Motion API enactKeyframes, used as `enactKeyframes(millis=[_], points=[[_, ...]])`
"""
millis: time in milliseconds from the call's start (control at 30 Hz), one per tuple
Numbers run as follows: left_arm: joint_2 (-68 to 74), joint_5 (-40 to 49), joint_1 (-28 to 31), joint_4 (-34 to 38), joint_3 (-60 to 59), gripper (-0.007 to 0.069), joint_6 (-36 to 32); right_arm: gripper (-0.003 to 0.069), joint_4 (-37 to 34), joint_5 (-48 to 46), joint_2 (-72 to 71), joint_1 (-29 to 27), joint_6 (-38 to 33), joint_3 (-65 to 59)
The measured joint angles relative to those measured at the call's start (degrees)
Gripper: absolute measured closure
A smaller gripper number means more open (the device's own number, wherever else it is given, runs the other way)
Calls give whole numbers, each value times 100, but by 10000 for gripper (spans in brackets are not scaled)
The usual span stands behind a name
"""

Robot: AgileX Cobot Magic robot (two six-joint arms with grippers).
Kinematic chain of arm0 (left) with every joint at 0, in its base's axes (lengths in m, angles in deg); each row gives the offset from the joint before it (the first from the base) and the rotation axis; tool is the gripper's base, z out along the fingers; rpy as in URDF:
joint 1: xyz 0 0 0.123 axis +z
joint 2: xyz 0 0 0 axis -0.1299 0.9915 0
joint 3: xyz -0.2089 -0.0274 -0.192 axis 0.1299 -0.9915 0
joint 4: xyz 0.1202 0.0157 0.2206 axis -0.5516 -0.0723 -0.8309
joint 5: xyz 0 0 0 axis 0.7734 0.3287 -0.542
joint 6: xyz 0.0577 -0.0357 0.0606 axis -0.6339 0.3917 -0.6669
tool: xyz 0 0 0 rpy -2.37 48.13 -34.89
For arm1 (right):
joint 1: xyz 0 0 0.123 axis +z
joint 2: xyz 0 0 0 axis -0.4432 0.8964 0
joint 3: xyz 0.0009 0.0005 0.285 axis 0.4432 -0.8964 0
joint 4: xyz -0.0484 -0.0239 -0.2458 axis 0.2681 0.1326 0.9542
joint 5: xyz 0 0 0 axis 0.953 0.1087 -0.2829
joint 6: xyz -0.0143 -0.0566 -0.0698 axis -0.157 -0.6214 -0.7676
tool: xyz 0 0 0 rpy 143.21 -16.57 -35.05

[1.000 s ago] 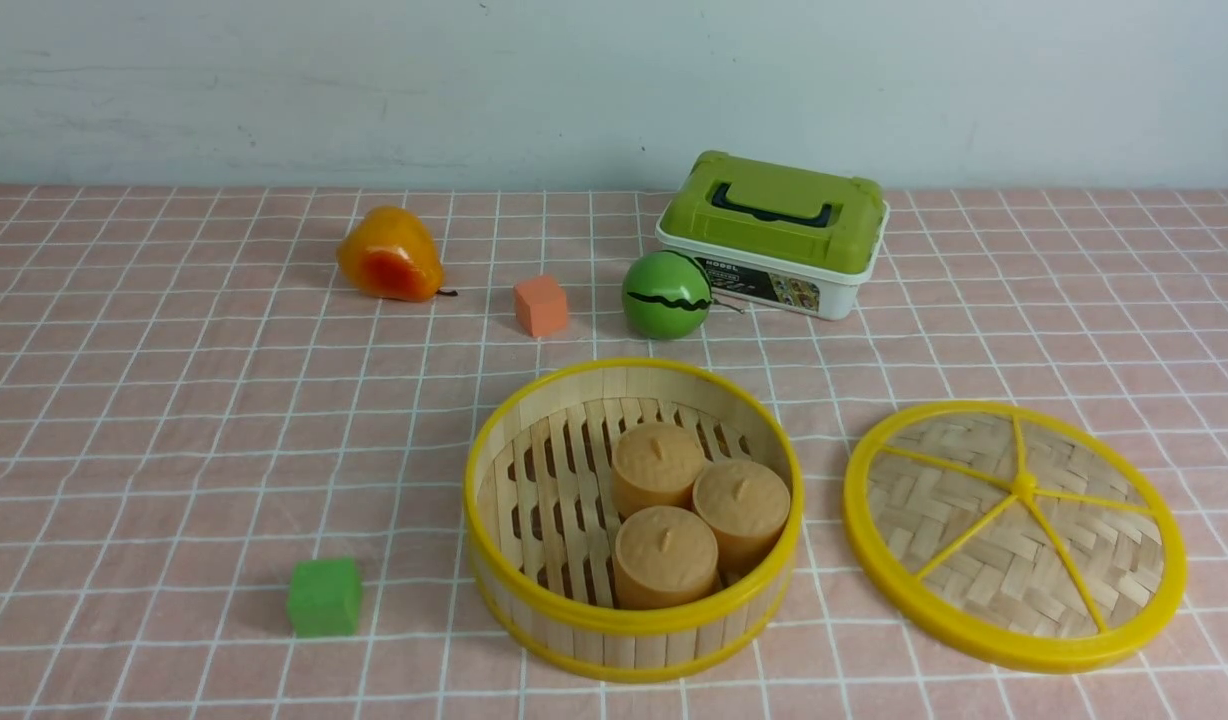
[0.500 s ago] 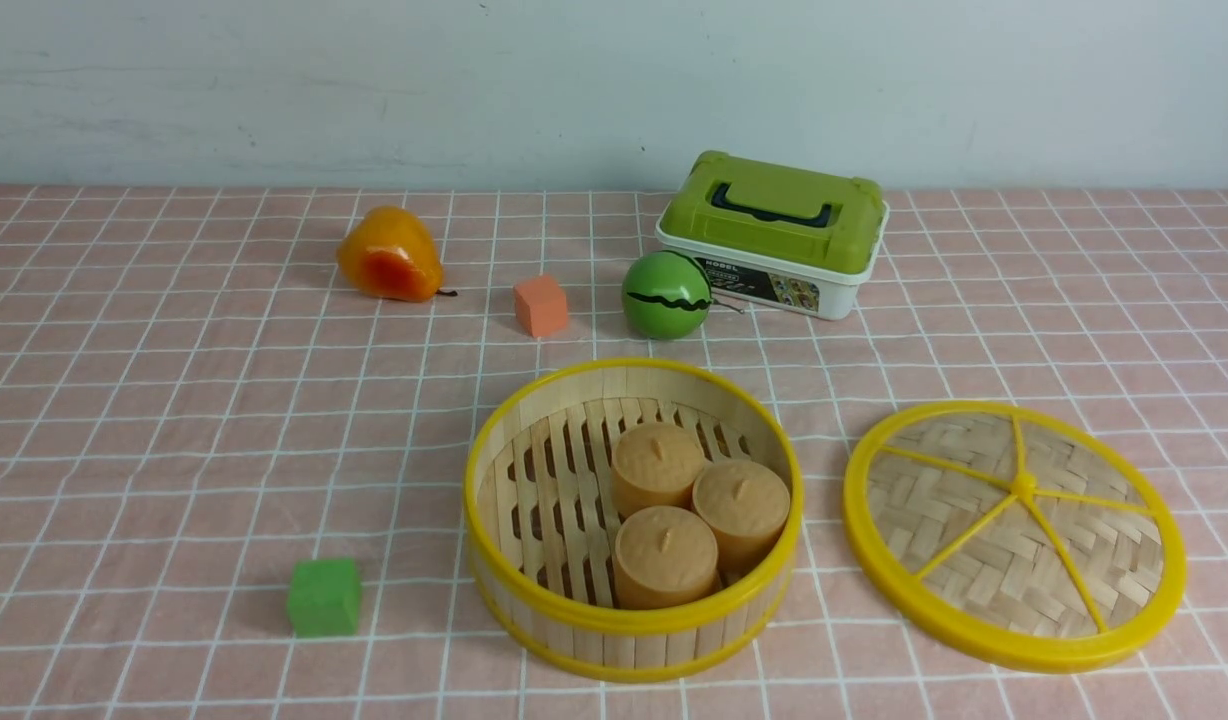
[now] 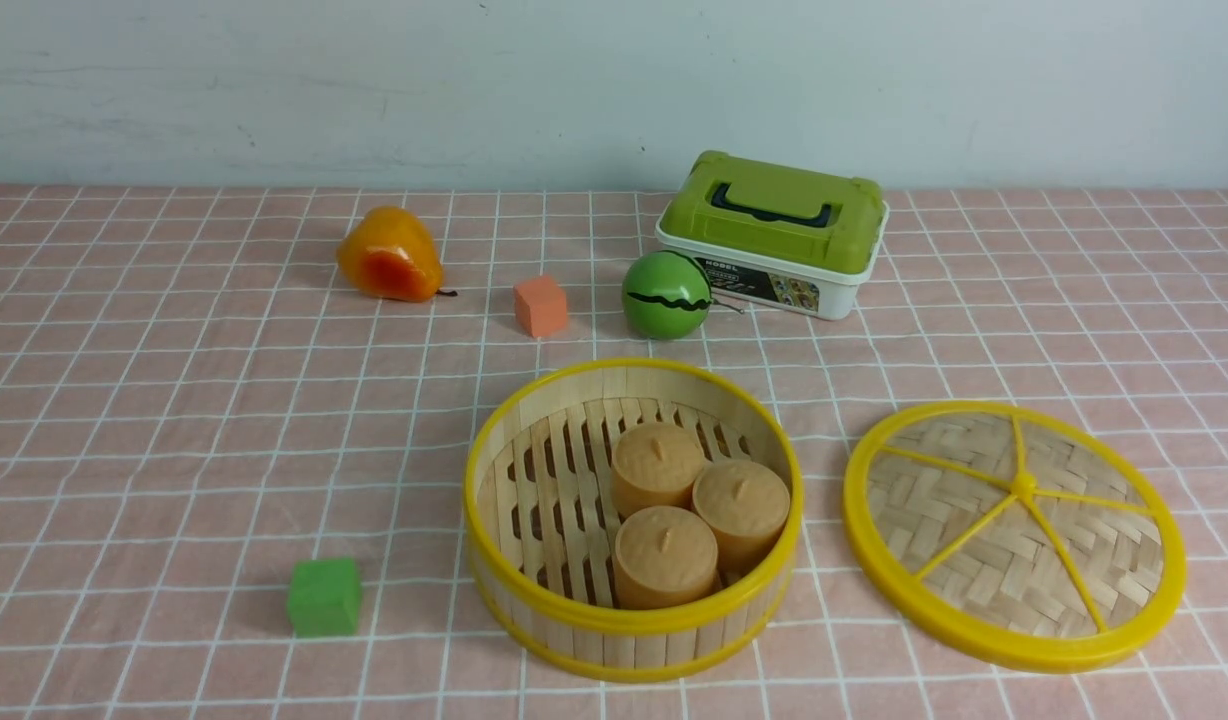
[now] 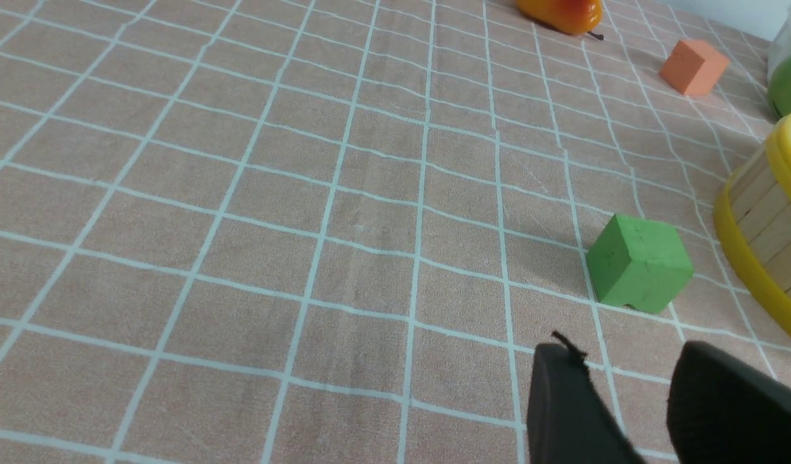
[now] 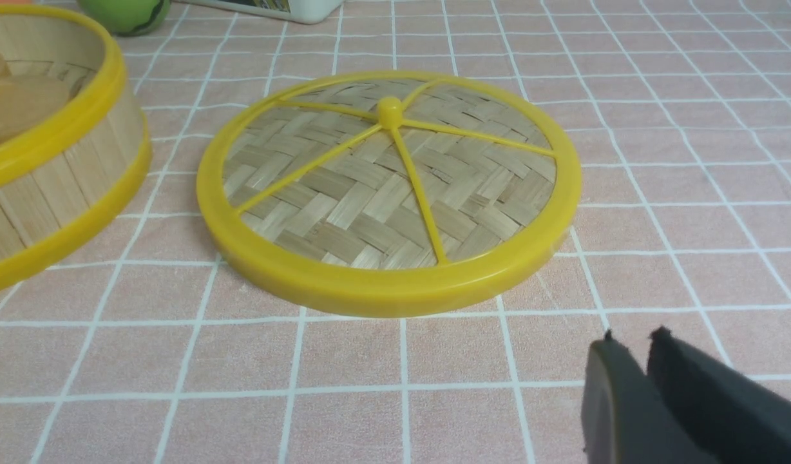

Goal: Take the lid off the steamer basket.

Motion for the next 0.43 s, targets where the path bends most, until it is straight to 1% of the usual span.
enactKeyframes(millis=[433], points=[[0,0,0,0,0,386,0,589,0,0,0,0,0,0]])
